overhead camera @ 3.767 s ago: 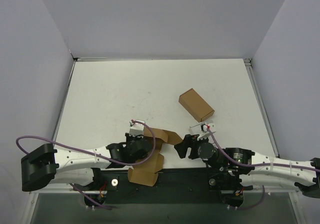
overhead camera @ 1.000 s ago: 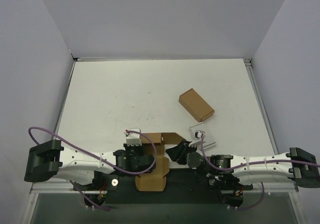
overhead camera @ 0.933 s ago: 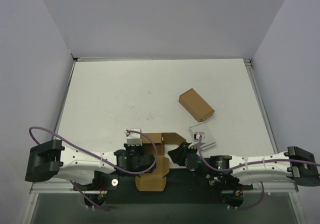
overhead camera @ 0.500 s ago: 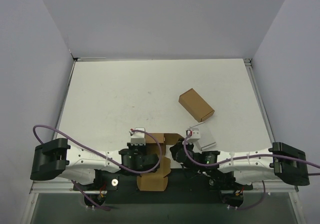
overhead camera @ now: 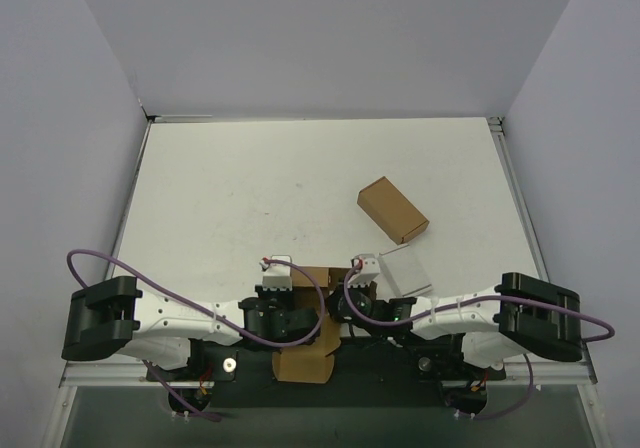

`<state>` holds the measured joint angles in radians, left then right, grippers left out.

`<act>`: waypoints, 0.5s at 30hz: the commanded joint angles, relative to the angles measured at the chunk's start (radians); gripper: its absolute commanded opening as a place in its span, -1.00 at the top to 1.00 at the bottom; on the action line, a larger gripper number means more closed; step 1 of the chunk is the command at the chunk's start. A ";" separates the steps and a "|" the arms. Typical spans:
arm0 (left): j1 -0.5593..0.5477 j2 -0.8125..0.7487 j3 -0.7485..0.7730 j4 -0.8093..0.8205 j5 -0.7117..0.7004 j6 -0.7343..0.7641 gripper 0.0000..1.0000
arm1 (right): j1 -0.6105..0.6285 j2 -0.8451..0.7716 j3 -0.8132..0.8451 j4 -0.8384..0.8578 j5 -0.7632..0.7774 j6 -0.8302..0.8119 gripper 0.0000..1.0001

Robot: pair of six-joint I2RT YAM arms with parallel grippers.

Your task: Fold the paper box

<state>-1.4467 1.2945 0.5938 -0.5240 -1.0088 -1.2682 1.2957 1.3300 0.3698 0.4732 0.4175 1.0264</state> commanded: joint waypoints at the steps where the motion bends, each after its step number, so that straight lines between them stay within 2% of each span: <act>1: -0.006 0.022 0.018 0.022 0.081 0.006 1.00 | 0.001 0.064 0.058 0.079 -0.031 -0.012 1.00; 8: -0.006 0.002 0.015 0.013 0.076 0.004 1.00 | 0.005 0.162 0.084 -0.057 -0.003 0.089 1.00; 11: -0.006 -0.011 0.008 0.015 0.073 0.003 1.00 | 0.022 0.169 0.083 -0.120 0.032 0.135 1.00; 15: -0.006 -0.014 0.004 -0.001 0.065 -0.008 1.00 | 0.045 0.120 0.067 -0.117 0.044 0.120 1.00</act>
<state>-1.4475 1.2934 0.5938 -0.5220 -1.0119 -1.2526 1.3117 1.4696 0.4465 0.4671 0.4347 1.1301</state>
